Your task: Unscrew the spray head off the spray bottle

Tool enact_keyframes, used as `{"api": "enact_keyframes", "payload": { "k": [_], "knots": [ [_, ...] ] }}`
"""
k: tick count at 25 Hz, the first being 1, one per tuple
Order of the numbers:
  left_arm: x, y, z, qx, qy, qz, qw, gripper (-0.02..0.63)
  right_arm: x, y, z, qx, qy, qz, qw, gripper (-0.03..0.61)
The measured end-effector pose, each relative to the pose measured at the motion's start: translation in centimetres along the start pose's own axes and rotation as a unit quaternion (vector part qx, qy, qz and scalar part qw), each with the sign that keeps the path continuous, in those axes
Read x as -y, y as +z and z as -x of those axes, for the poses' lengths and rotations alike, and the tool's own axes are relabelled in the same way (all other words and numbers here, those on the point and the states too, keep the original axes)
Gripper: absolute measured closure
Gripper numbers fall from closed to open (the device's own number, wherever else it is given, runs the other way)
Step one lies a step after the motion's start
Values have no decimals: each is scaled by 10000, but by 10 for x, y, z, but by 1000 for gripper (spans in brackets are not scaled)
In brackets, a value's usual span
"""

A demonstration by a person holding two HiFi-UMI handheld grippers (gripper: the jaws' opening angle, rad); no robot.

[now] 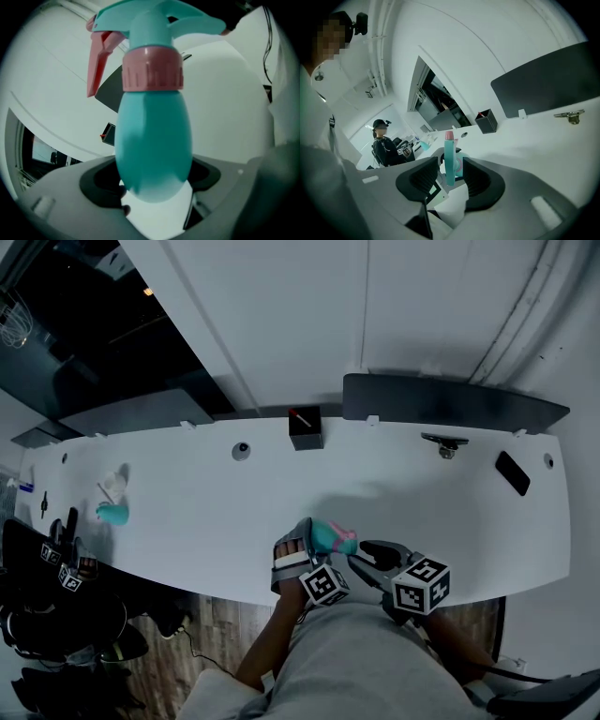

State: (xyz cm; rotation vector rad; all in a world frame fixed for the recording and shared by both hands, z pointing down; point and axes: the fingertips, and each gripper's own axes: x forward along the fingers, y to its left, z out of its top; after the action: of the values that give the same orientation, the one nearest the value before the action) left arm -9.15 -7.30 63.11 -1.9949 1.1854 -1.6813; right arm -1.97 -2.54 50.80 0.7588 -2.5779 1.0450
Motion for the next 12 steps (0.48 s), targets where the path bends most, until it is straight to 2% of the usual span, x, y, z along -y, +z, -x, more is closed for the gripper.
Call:
{"api": "enact_keyframes", "payload": {
  "k": [5, 7, 9, 12],
  "knots": [
    [2, 0, 1, -138, 58, -336, 9993, 213, 1, -2, -7, -234, -157, 105, 9995, 440],
    [4, 2, 2, -117, 55, -423, 9990, 215, 6, -6, -9, -326, -297, 204, 9988, 483],
    [4, 4, 4, -60, 58, -479, 9988, 213, 12, -6, -7, -366, -377, 296, 9982, 499],
    [1, 6, 7, 53, 125, -576, 9983, 215, 16, -5, -4, -390, -232, 358, 9983, 500]
  ]
}}
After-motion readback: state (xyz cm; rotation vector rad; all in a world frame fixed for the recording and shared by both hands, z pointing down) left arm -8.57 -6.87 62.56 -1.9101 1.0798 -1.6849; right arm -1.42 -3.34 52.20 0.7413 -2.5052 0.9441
